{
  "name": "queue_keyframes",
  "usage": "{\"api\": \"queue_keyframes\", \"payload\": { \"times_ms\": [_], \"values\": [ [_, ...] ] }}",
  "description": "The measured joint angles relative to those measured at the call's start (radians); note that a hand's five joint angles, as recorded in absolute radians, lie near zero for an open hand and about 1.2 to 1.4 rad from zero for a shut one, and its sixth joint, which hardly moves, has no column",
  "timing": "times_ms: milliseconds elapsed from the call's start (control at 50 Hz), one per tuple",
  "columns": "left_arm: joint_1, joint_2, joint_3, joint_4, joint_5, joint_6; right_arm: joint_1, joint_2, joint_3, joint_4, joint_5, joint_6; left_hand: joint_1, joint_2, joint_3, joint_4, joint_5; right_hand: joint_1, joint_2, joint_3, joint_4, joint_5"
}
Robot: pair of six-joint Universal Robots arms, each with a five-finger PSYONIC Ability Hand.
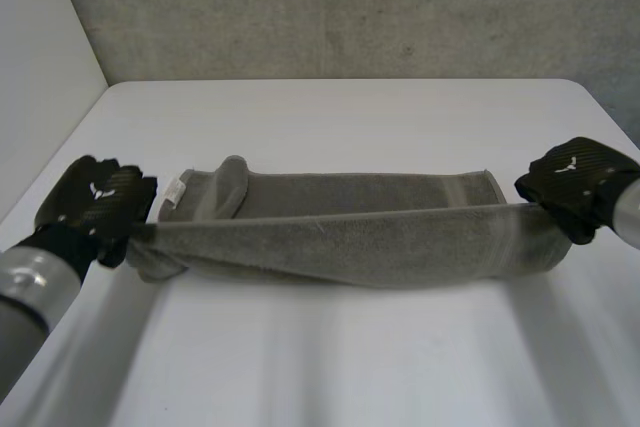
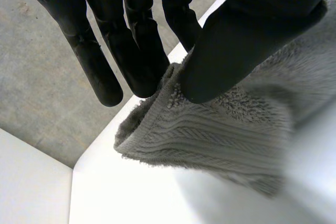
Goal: Fold the towel.
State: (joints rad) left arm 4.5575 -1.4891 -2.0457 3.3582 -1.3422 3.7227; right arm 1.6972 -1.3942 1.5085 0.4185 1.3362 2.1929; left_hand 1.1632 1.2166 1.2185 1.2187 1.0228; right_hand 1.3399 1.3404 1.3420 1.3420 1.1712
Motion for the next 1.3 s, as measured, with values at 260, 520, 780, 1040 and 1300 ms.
{"api": "queue_keyframes", "payload": {
  "times_ms": [260, 520, 780, 1040, 1300],
  "values": [
    [-0.042, -0.416, 0.365, 0.084, -0.005, -0.009, 0.070, 0.278, -0.230, -0.153, 0.153, 0.093, 0.000, 0.000, 0.000, 0.000, 0.000, 0.000, 0.000, 0.000, 0.000, 0.005],
    [-0.105, -0.532, 0.990, 0.238, -0.031, -0.081, 0.173, 0.406, -0.865, -0.399, 0.170, 0.143, 0.000, 0.000, 0.000, 0.000, 0.001, 0.000, 0.000, 0.001, 0.000, 0.009],
    [-0.096, -0.525, 1.032, 0.350, -0.121, -0.331, 0.192, 0.329, -0.802, -0.448, 0.210, 0.334, 0.000, 0.000, 0.000, 0.000, 0.006, 0.000, 0.000, 0.001, 0.000, 0.015],
    [-0.023, -0.548, 0.381, 0.373, -0.021, -0.303, 0.186, 0.313, -0.133, -0.412, 0.074, 0.209, 0.000, 0.000, 0.000, 0.000, 0.006, 0.000, 0.000, 0.001, 0.000, 0.015],
    [0.016, -0.510, 0.117, 0.399, 0.040, -0.105, 0.131, 0.198, 0.247, -0.577, 0.079, 0.115, 0.000, 0.000, 0.000, 0.000, 0.006, 0.000, 0.000, 0.001, 0.000, 0.015]
  ]
}}
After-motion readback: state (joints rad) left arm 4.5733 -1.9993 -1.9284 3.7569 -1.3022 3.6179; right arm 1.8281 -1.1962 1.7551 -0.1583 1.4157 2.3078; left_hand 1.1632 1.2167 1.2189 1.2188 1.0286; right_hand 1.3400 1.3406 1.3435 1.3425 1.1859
